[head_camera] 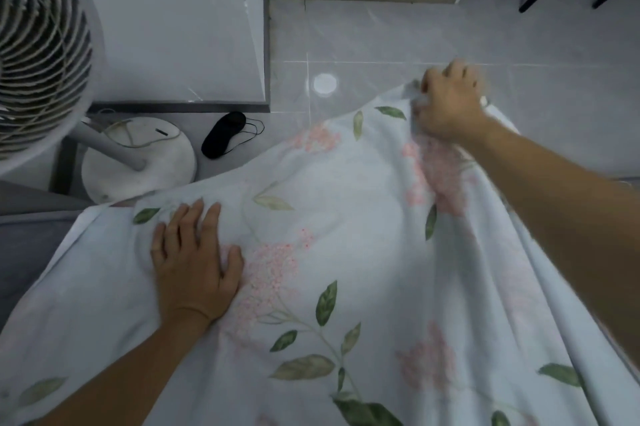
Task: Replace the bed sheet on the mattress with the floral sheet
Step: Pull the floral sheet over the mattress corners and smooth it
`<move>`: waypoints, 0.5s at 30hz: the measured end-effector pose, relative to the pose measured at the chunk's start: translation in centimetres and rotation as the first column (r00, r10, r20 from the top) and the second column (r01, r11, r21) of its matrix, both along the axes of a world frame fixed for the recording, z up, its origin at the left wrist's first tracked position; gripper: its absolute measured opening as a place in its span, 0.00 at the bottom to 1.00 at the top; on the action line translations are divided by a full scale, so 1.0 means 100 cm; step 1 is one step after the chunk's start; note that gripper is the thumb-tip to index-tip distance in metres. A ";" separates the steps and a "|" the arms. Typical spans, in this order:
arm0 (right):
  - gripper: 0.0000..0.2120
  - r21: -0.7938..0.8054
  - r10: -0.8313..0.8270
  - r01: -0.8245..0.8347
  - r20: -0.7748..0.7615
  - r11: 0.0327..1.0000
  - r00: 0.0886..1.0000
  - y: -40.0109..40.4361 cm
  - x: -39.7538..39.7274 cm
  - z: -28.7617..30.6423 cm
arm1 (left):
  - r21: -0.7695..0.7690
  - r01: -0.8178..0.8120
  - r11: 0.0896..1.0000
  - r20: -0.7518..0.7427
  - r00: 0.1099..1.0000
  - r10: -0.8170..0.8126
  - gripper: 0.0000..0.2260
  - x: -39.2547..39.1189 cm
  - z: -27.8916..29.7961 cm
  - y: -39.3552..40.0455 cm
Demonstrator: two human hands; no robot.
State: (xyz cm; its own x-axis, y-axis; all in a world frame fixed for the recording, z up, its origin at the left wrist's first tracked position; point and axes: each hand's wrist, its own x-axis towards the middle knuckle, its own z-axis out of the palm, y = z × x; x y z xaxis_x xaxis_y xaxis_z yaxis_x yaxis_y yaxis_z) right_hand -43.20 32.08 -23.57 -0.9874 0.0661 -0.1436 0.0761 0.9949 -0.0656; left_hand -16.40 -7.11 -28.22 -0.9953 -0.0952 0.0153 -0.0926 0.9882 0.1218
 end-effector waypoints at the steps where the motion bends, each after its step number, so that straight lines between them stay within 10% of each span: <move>1: 0.20 -0.010 0.009 -0.009 0.012 1.000 1.000 -0.017 0.024 -0.003 | 0.001 -0.002 1.000 -0.001 1.000 0.002 0.33 0.000 0.000 0.000; 8: 0.25 -0.261 0.273 -0.284 -0.078 0.923 0.959 -0.148 0.243 -0.017 | -0.011 0.000 1.000 -0.007 1.000 0.000 0.32 0.000 0.000 0.000; 15: 0.17 -0.225 0.292 -0.362 -0.291 0.905 0.911 -0.154 0.256 -0.037 | -0.023 0.000 1.000 -0.004 1.000 0.000 0.32 0.001 -0.003 -0.003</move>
